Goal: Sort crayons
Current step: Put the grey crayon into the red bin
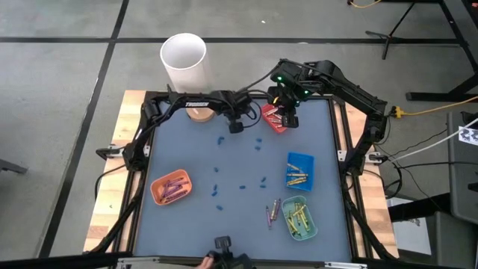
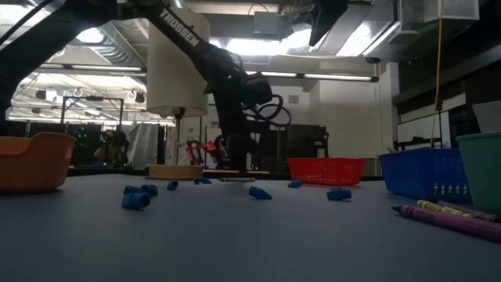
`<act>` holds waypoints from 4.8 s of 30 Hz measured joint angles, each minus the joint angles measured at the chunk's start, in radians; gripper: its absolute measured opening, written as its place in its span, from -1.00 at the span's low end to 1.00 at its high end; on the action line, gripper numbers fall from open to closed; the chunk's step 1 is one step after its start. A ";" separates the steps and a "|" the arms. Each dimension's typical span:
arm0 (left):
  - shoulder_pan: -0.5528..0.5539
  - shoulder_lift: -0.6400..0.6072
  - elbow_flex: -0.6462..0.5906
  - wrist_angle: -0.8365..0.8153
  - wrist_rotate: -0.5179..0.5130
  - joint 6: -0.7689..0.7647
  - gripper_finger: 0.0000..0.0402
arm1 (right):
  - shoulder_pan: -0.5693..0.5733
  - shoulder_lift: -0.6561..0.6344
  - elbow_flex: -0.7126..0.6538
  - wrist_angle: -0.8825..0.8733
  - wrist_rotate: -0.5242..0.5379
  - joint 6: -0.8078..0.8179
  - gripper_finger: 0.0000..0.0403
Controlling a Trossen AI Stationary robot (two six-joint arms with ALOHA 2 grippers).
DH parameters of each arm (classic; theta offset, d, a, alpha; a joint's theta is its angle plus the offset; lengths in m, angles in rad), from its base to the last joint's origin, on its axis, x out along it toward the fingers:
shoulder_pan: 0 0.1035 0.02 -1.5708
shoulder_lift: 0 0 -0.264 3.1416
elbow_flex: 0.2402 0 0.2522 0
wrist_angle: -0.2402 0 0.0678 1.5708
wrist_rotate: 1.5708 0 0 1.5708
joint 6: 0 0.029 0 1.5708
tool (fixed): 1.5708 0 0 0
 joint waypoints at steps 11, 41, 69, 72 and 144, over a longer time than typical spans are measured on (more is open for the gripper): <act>0.063 0.000 -0.013 -0.042 0.165 -0.077 -1.00 | 0.000 0.000 0.000 -0.001 0.000 0.000 -0.39; -0.138 -0.133 0.132 -0.223 0.401 -0.069 -1.00 | 0.001 -0.080 -0.183 -0.037 -0.252 -0.021 -0.39; -0.659 -0.997 -0.704 0.343 0.028 -0.617 -1.00 | 0.197 -0.238 -1.097 1.227 -0.297 0.169 -0.39; -0.686 -1.011 -0.758 0.391 -0.004 -0.646 -1.00 | 0.225 -0.184 -1.098 1.312 -0.270 0.166 -0.39; -0.707 -0.986 -0.795 0.412 -0.068 -0.650 -1.00 | 0.124 0.131 -0.813 1.025 0.027 0.100 -0.82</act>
